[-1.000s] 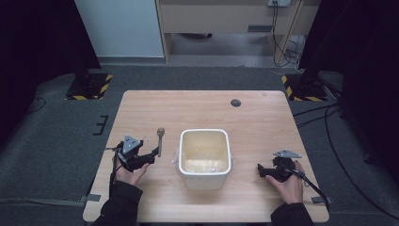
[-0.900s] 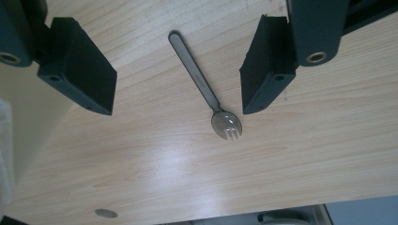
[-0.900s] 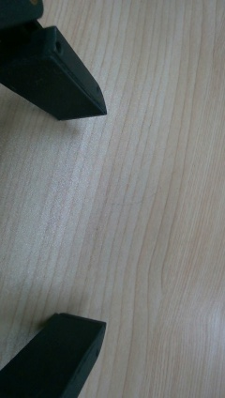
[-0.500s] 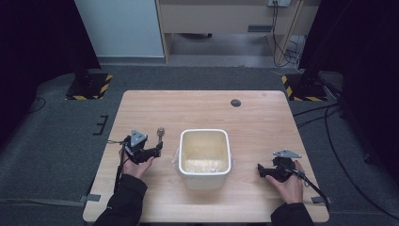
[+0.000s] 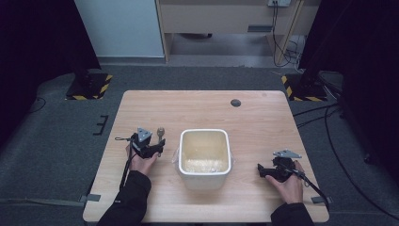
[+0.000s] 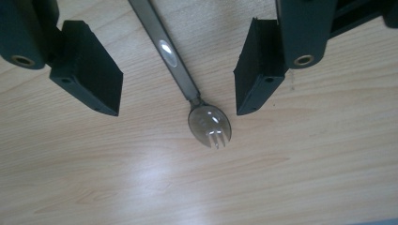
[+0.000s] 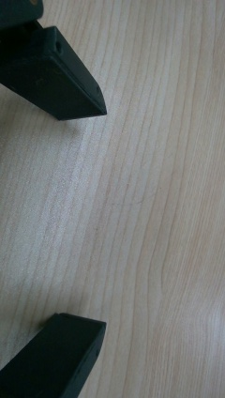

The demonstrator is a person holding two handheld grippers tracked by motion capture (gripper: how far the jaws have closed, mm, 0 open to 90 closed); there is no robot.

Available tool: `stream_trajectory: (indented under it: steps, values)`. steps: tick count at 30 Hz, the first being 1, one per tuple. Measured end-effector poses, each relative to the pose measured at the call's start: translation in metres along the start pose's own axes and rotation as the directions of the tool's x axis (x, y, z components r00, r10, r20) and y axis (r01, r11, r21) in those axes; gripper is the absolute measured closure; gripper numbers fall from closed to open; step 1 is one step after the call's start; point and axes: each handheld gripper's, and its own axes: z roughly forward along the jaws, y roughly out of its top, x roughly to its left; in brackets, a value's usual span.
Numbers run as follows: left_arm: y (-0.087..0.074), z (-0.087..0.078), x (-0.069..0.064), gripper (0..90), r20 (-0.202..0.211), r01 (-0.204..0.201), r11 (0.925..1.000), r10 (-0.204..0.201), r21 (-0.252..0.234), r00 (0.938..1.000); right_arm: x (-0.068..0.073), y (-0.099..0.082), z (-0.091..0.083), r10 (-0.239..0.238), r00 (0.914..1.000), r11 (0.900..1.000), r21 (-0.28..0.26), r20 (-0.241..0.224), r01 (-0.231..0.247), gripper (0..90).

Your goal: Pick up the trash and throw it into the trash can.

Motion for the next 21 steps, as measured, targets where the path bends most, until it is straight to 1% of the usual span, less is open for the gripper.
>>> stream_trajectory:
  steps: [4, 6, 9, 11, 13, 16, 21]
  values:
    - [-0.004, 0.008, 0.002, 34.0, -0.012, 0.006, 0.9993, -0.006, 0.036, 0.9999, 0.0, 0.0, 0.0, -0.001, 1.0, 1.0, 0.0, 0.0, 0.001, 1.1]
    - [-0.005, 0.01, 0.0, 35.1, -0.013, -0.001, 0.9984, 0.002, 0.056, 0.9999, 0.0, 0.0, 0.0, -0.001, 1.0, 1.0, -0.001, 0.0, 0.001, 1.1]
    - [-0.004, 0.011, -0.002, 37.7, -0.019, -0.007, 0.9985, 0.008, 0.053, 0.9998, 0.0, 0.0, 0.0, -0.001, 1.0, 1.0, -0.001, 0.0, 0.001, 1.1]
    - [-0.004, 0.012, -0.002, 41.0, -0.023, -0.008, 0.9976, 0.01, 0.069, 0.9997, 0.0, 0.0, 0.0, -0.003, 1.0, 1.0, -0.001, 0.0, 0.003, 1.1]
    - [-0.005, 0.013, -0.003, 46.4, -0.031, -0.007, 0.9943, 0.011, 0.106, 0.9995, 0.0, 0.0, 0.0, -0.001, 1.0, 1.0, -0.001, 0.0, 0.001, 1.1]
    - [-0.005, 0.013, -0.004, 52.5, -0.019, 0.001, 0.9945, 0.001, 0.105, 0.9998, 0.0, 0.0, 0.0, -0.002, 1.0, 1.0, -0.001, -0.001, 0.002, 1.2]
    - [-0.005, 0.012, -0.006, 62.7, -0.011, -0.011, 0.9948, 0.012, 0.101, 0.9999, 0.0, 0.0, 0.0, -0.002, 1.0, 1.0, -0.001, -0.001, 0.002, 1.2]
